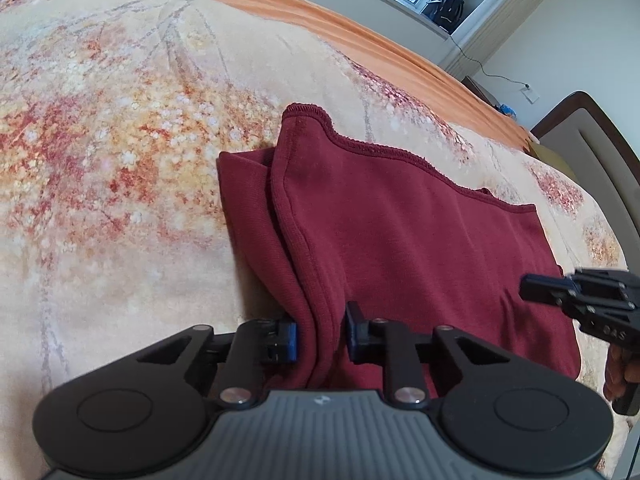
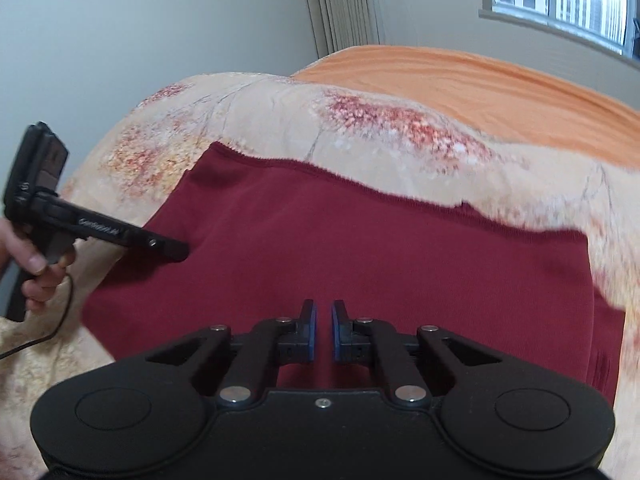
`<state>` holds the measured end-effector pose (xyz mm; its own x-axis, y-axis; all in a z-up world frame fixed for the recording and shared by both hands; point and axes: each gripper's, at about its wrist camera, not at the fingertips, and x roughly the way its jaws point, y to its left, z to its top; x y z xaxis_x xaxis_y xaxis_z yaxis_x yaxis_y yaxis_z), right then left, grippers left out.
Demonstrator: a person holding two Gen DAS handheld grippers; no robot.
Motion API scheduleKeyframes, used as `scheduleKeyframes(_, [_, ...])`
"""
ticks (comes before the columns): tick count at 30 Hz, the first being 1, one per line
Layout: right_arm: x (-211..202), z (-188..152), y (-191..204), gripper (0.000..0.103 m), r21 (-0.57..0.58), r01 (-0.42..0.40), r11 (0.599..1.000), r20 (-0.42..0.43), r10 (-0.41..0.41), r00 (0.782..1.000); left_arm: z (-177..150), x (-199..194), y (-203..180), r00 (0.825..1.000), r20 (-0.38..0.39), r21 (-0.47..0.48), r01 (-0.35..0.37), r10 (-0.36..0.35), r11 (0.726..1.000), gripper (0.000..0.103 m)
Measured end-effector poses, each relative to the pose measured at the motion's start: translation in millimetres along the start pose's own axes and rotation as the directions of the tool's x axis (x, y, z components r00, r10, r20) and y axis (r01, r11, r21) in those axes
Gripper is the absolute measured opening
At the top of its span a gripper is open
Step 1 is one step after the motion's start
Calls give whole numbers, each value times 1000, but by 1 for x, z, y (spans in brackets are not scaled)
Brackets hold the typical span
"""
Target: Fold small clothes
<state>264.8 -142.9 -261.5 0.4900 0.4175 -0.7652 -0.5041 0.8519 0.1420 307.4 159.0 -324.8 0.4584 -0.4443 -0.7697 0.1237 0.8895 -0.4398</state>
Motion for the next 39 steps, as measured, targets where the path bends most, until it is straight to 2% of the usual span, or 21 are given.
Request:
scheduleKeyframes(3, [16,12,7,8,-43,6,999,-15,-7,1000,2,-4,-4,1000,3,-3,3,-3,1000,19])
scheduleKeyframes(5, [33,14,12,8,-86,48,995,-61,-53,997,4,-10,-6,1000,5,-2,7,-7,1000,17])
scheduleKeyframes(8, [56,6,7,6,-71,57,996,-130,-66,989,7,-20,-9,999,19,-12,43,-43,999,16])
scheduleKeyframes(13, [67,-6,-1,6,-10,45,999,-117,-46,992,17,-34,-32,996,39,19,79,-80,997,16])
scheduleKeyframes(16, [61,-7,-17,7,138,-8,990,-82,19,996,25,-37,-53,995,41,40,86,-88,995,16])
scheduleKeyframes(17, [53,-9,-26,11,213,-48,976,-53,61,997,27,-36,-64,995,41,47,92,-94,995,16])
scheduleKeyframes(19, [32,-15,-42,18,323,-86,942,2,90,996,34,-31,-91,994,40,80,103,-107,991,16])
scheduleKeyframes(21, [11,-27,-57,19,409,-141,902,61,128,990,36,-23,-124,993,32,141,105,-110,984,16])
scheduleKeyframes(23, [-4,-40,-73,23,483,-172,858,85,150,985,35,-10,-159,995,15,223,93,-99,970,16])
scheduleKeyframes(25, [-15,-55,-90,25,545,-159,823,97,126,987,30,11,-194,999,-7,310,52,-52,949,16])
scheduleKeyframes(29, [-38,-91,-131,27,718,-167,676,153,81,985,6,57,-243,998,-53,439,-10,37,898,19])
scheduleKeyframes(31, [-47,-103,-143,28,758,-178,628,172,71,983,-2,66,-255,996,-65,467,-18,54,884,24])
scheduleKeyframes(35, [-56,-109,-157,35,778,-221,588,221,73,973,-11,55,-268,1000,-27,487,-1,16,874,42])
scheduleKeyframes(39, [-61,-102,-167,43,775,-272,570,271,88,959,-17,44,-285,999,-15,536,32,-29,844,46])
